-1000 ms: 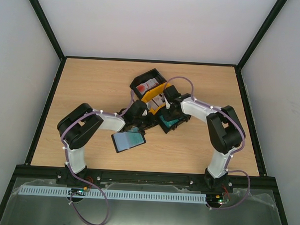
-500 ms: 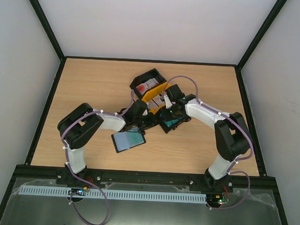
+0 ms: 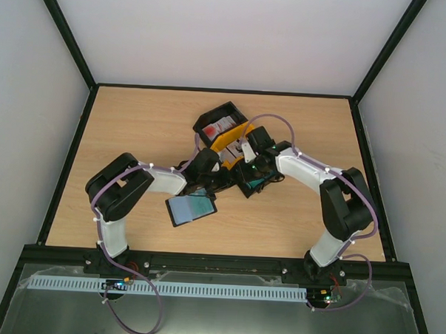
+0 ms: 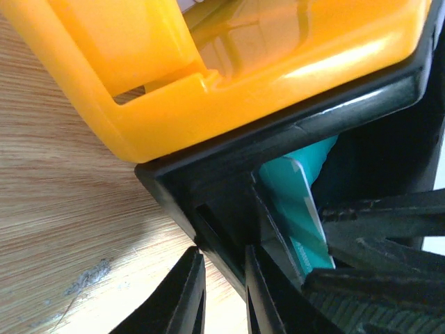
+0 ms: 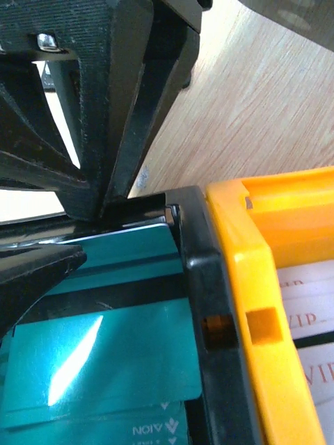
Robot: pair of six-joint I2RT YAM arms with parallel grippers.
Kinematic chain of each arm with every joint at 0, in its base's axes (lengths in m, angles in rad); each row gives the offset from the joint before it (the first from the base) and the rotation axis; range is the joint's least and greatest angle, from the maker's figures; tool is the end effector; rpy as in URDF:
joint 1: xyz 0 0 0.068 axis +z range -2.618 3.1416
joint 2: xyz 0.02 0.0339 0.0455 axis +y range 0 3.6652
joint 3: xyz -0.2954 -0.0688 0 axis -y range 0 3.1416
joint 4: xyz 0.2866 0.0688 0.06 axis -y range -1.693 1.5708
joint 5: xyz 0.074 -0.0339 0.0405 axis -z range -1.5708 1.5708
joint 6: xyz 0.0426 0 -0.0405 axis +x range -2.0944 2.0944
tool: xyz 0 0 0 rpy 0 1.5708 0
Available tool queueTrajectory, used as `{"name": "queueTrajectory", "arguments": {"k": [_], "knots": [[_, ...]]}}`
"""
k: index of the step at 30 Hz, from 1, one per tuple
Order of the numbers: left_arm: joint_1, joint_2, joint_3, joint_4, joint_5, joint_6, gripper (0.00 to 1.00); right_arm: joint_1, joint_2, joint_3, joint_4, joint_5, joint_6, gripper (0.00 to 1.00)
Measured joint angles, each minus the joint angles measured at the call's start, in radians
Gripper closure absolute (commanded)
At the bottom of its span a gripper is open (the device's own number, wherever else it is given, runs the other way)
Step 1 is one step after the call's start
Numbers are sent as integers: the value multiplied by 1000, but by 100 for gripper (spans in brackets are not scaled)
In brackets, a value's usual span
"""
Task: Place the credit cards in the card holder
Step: Pick up the credit card from the storage box.
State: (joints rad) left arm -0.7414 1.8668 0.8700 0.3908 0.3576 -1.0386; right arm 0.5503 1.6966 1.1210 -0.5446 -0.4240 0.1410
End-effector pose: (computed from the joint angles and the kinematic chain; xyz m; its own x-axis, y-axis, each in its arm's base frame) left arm 0.2892 -0.2850 0.1231 -0.9411 -0.2327 -0.2453 0.0667 0.5834 -0.8094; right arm 0.3141 0.2133 0.1993 -0.8481 -0.3701 -0.3791 -0.5153 0.7426 0.4279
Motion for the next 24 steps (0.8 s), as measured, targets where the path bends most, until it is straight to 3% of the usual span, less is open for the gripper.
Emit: {"name": "queueTrajectory", "arguments": {"k": [12,24], "knots": [[0,-51,-26,-15,-27,5,80,6,-2,-35,-19,-22,2,78],[0,-183,-53,-74,-104,44,78,21,-20,-34,-12,50,35,69]]}}
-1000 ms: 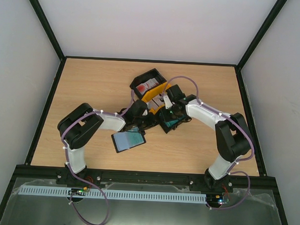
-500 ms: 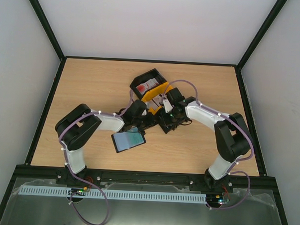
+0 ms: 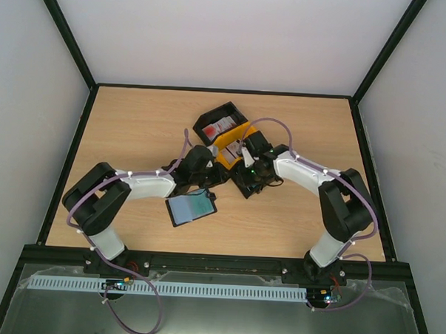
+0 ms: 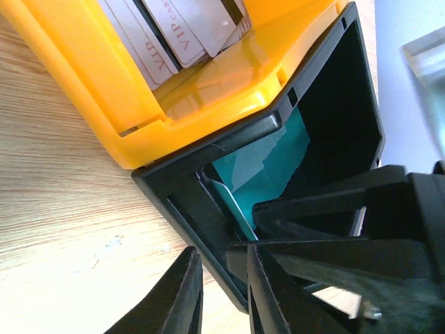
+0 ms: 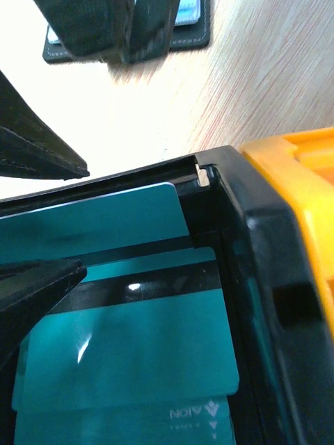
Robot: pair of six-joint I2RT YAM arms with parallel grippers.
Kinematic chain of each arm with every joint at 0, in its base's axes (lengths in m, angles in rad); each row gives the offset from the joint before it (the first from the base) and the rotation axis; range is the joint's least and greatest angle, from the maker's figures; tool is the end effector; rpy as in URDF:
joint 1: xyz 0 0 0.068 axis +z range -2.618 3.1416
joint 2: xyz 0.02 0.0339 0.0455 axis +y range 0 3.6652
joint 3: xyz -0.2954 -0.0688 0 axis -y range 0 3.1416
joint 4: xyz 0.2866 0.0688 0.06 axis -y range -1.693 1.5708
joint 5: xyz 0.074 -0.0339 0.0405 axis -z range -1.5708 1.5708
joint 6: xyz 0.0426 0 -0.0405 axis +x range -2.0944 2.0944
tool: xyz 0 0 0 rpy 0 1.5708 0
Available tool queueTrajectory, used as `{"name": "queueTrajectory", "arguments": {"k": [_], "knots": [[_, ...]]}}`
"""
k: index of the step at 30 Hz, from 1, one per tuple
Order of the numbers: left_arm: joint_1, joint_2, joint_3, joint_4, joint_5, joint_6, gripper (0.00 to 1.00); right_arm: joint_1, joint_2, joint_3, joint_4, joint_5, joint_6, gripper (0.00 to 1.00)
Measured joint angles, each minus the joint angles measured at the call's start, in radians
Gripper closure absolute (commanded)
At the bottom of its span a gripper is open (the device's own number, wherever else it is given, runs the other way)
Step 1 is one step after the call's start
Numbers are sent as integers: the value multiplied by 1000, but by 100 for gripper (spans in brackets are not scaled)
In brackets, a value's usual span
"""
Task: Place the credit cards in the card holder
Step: Pick up the credit card from the storage box.
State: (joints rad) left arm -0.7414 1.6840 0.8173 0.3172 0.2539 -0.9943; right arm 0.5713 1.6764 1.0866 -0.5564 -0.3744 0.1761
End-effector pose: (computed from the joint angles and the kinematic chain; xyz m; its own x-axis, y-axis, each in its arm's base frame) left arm 0.2752 -0.2665 0.1672 -0.8904 -0.2850 -0.3549 0.1195 0.6060 -0.7865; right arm 0.3024 0.2129 0.1942 -0.8650 -0.3622 -0.3472 -0.4860 0.7769 0.4003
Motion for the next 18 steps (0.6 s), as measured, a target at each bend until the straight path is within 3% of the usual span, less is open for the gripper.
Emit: {"name": "queueTrajectory", "arguments": {"k": [10,15,18], "knots": [[10,-68,-58,-41,-71,8,78,70,39,4,12,104,34,84],[27,-84,-86,-52,-80,11,78,71,2,4,12,112,57,98],[34,-92,-100,-51,-80,11,77,71,-26,6,10,115,68,98]]}}
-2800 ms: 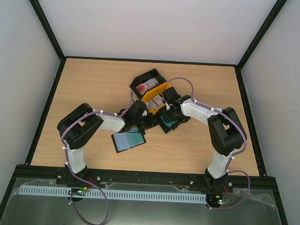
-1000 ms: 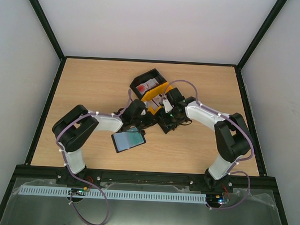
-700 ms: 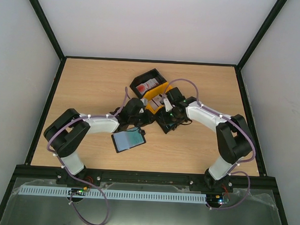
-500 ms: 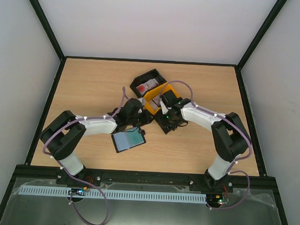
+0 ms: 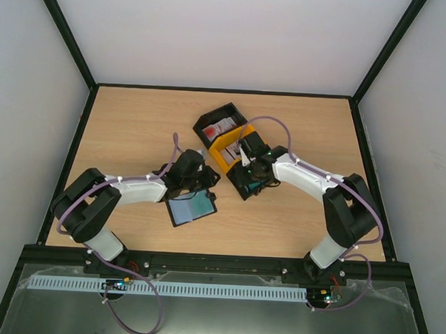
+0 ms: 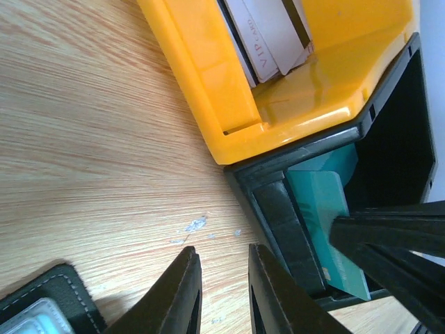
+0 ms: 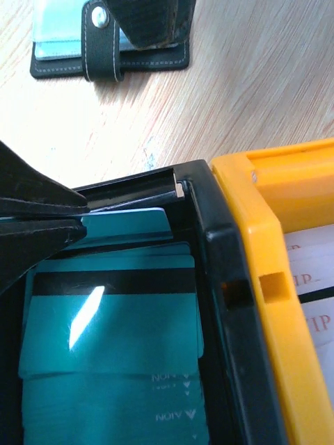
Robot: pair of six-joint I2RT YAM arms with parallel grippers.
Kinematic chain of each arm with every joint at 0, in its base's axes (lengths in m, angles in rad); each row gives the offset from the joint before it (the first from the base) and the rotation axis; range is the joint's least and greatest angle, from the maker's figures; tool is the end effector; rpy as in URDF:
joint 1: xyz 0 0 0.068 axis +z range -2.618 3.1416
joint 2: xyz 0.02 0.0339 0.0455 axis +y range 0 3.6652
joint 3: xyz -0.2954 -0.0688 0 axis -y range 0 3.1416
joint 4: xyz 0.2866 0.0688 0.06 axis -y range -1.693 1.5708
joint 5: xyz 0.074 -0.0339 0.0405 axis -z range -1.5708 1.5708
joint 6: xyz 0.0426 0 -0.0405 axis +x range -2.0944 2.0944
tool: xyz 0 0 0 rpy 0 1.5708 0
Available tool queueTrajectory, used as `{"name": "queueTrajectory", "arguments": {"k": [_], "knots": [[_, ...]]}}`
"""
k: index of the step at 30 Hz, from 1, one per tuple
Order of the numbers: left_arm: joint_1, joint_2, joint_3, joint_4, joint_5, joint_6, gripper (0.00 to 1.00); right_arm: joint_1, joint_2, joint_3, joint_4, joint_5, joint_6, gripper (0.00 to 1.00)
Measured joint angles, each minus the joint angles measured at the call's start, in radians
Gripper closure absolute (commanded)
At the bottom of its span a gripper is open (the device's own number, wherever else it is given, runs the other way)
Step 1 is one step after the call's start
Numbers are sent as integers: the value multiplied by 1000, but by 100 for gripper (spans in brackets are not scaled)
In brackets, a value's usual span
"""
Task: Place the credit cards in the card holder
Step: Pick up the credit card from the storage box.
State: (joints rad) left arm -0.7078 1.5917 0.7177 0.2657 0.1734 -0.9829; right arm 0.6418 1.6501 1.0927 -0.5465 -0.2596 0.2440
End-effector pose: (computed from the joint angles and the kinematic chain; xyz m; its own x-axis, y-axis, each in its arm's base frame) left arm 0.2621 -0.2340 0.1613 -0.8632 -0.3401 -0.3731 0.0535 0.6732 -0.7375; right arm 0.2900 0.2304 0.2044 -0.8562 -0.3484 -0.3814 -0.4784 0.8133 0.3312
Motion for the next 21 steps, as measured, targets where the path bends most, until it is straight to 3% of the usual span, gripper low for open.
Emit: {"name": "queueTrajectory", "arguments": {"k": [11,15,21], "knots": [[6,-46,-21,-3,-3,8,71,0,-55,6,-2,37,36,98],[8,-91,-56,6,-10,11,53,0,-106,5,-1,39,49,98],[20,-255,-167,68,-1,14,34,0,-313,-18,50,-23,60,98]]}}
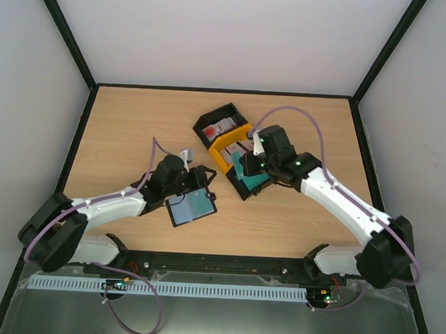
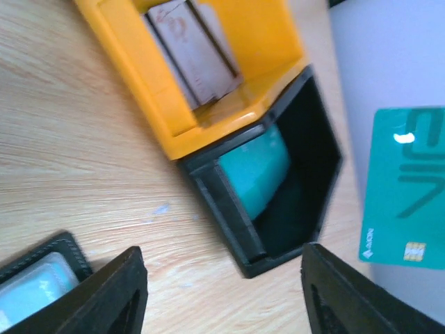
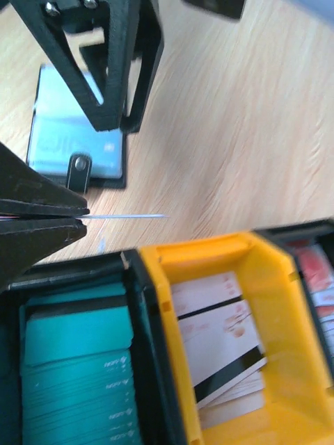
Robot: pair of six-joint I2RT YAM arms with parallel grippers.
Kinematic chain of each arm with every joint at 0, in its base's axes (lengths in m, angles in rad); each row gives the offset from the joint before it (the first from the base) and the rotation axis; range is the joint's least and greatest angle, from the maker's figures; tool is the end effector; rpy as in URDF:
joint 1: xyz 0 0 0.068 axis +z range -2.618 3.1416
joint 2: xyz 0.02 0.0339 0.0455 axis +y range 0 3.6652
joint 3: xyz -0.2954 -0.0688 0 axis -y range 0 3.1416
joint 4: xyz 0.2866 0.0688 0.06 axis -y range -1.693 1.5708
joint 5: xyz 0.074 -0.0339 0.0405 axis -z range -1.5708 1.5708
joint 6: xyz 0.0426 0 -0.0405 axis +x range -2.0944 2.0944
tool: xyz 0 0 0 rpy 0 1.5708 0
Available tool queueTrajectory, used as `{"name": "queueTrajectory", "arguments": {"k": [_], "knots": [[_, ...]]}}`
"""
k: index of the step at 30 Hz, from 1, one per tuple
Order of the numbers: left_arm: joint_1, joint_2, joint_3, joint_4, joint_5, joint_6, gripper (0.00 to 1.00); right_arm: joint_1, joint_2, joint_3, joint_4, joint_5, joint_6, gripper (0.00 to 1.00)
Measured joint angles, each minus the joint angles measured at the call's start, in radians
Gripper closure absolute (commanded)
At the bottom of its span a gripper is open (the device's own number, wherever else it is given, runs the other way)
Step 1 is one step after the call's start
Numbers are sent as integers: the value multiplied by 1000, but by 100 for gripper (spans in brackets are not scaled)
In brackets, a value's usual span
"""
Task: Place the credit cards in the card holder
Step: Pick up the credit card from the storage box, then insert the credit card into the card holder.
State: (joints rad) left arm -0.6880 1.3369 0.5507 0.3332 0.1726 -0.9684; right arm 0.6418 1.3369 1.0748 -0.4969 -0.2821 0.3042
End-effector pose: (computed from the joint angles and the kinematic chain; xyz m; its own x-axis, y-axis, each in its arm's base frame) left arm 0.2277 -0.1966 0.1897 -0.8053 -0.3888 -0.4475 0.1435 0.6047 -0.7835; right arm 0.2550 0.2054 0.3055 -0.7466 -0.1988 -0.6348 -0.5378 0.7421 0.4001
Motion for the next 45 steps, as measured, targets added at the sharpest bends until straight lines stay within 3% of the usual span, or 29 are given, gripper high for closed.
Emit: {"name": "queueTrajectory", "arguments": {"k": [6,13,18,25,36,41,45], "knots": [[27,-187,-78,105,68,-3,10,0,-159,-109,151,-107,101,98],[37,-402,-112,149,135,-2,7,0,-244,-274,442,-266,351,98],[39,-427,-112,154,193,-27,20,0,-251,-327,662,-382,552,98],[39,-425,-112,214,286,-81,52,0,-245,-383,867,-506,706,98],[55,-415,-112,242,338,-90,97,0,-213,-425,986,-601,763,96],[61,-415,-111,253,350,-87,97,-6,-171,-444,1017,-605,768,85],[69,-415,-111,244,341,-93,97,5,-166,-475,1074,-618,773,93]]}}
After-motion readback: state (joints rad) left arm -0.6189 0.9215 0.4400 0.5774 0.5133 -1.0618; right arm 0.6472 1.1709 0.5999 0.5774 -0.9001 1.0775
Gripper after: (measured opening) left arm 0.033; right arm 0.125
